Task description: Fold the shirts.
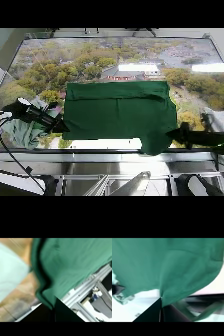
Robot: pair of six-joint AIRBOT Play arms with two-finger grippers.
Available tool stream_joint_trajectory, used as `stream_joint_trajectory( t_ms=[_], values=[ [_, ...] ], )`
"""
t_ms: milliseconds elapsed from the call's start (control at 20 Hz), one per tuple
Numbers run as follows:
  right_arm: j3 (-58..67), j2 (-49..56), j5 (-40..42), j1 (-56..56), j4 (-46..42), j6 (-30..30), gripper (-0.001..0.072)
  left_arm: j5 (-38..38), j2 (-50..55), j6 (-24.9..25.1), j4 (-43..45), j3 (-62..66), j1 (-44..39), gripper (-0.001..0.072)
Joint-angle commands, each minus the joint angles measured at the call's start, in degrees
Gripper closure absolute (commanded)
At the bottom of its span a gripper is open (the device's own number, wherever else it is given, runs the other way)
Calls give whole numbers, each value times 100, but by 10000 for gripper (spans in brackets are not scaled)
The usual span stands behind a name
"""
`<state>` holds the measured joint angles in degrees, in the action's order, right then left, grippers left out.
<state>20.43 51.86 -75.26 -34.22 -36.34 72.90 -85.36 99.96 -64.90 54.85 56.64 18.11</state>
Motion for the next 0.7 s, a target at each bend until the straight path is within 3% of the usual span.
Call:
stream_joint_trajectory(
  t_ms=[0,250,450,650],
  values=[
    [564,-166,-758,-728,-101,-57,690,-323,-96,-254,-35,264,310,688],
    [570,442,-249,-608,334,-485,689,-828,-195,-245,-221,376,533,688],
    [699,994,494,-96,1287,-1078,689,-1370,-192,-155,-1141,970,245,686],
    [1703,1937,988,588,1648,-1423,689,-1351,-125,-367,-1147,1954,2,681]
  ],
)
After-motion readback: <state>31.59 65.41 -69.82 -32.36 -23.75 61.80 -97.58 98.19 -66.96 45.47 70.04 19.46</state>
